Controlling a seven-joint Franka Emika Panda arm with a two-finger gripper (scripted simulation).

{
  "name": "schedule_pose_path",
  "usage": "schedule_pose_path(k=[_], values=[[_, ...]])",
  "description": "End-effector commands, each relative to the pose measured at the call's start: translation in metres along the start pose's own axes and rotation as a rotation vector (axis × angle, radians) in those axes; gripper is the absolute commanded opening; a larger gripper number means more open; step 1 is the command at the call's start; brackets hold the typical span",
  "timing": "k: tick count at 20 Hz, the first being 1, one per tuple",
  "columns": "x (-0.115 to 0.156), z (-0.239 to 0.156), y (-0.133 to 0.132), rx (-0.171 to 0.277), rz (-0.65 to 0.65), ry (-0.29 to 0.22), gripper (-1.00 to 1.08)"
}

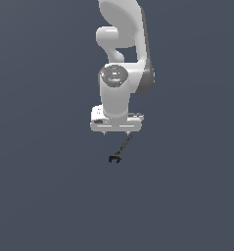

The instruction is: Pick up the object and move it to a goal position.

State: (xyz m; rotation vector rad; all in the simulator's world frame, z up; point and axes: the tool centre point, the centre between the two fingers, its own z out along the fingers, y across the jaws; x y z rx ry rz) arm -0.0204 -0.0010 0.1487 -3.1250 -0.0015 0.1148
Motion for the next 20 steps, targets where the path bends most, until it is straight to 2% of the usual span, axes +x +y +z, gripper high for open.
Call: schedule_pose_path(k=[1, 10, 20], values=[[0.0, 0.0, 0.0, 0.0, 0.0, 0.0, 1.0], [0.001, -0.004, 0.027, -0.028, 0.021, -0.009, 1.0], [0.003, 0.002, 0.022, -0.025, 0.061, -0.003, 1.0]])
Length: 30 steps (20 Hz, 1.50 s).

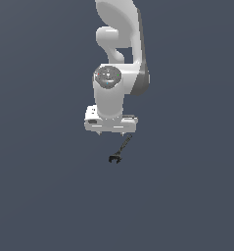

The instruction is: Pick up the object and move it to a goal position.

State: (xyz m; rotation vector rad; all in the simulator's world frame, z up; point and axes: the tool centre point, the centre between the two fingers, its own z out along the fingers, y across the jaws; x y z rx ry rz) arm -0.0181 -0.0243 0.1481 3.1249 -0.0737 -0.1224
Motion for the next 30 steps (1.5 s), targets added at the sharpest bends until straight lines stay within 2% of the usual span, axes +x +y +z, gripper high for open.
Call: schedule_pose_path(k=[1, 9, 22, 30], values=[[0.001, 0.004, -0.003, 0.002, 0.023, 0.002, 1.0], [0.003, 0.024, -0.017, 0.011, 0.154, 0.018, 1.0], [0.006, 0.069, -0.048, 0.03, 0.464, 0.053, 1.0], [0.005, 0.085, -0.058, 0.037, 0.579, 0.067, 1.0]])
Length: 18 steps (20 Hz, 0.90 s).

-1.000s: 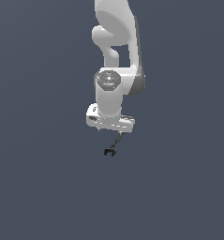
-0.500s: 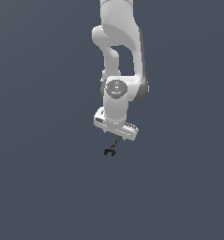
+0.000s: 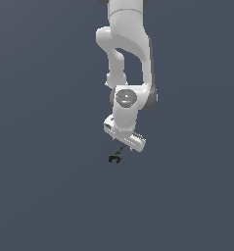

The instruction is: Pick up the object and move it to a goal position.

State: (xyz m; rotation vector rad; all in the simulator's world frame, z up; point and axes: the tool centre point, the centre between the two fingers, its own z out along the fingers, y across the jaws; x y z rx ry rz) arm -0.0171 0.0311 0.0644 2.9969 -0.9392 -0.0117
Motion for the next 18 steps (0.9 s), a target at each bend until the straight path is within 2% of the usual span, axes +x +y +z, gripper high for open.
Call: schedule_pose_path(k=[1, 11, 18], values=[[-0.001, 0.003, -0.001, 0.002, 0.028, 0.004, 1.0], [-0.003, 0.009, -0.003, 0.003, 0.046, 0.006, 1.0], [-0.003, 0.038, -0.002, 0.003, 0.05, 0.006, 1.0]])
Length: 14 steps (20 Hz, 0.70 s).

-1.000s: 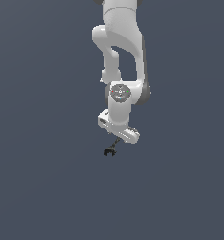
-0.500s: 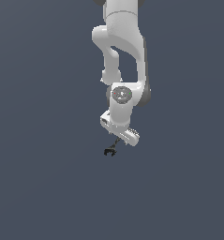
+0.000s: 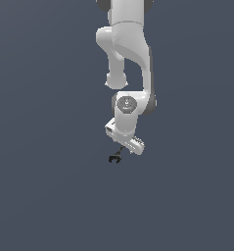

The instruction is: Pick up the object and move it to a goal position.

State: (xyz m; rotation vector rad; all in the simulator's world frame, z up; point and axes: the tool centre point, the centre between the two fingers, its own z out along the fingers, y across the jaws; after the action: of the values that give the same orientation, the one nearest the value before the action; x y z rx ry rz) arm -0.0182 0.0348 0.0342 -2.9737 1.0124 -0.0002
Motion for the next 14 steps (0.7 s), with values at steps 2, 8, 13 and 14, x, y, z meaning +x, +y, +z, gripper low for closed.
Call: schedule_pose_path(k=[2, 8, 13, 14], values=[[-0.001, 0.017, 0.001, 0.0, 0.002, 0.0, 1.0], [0.0, 0.027, 0.0, 0.0, 0.002, 0.0, 1.0], [0.0, 0.027, 0.0, 0.0, 0.002, 0.0, -1.0], [0.0, 0.027, 0.0, 0.0, 0.002, 0.0, -1.0]])
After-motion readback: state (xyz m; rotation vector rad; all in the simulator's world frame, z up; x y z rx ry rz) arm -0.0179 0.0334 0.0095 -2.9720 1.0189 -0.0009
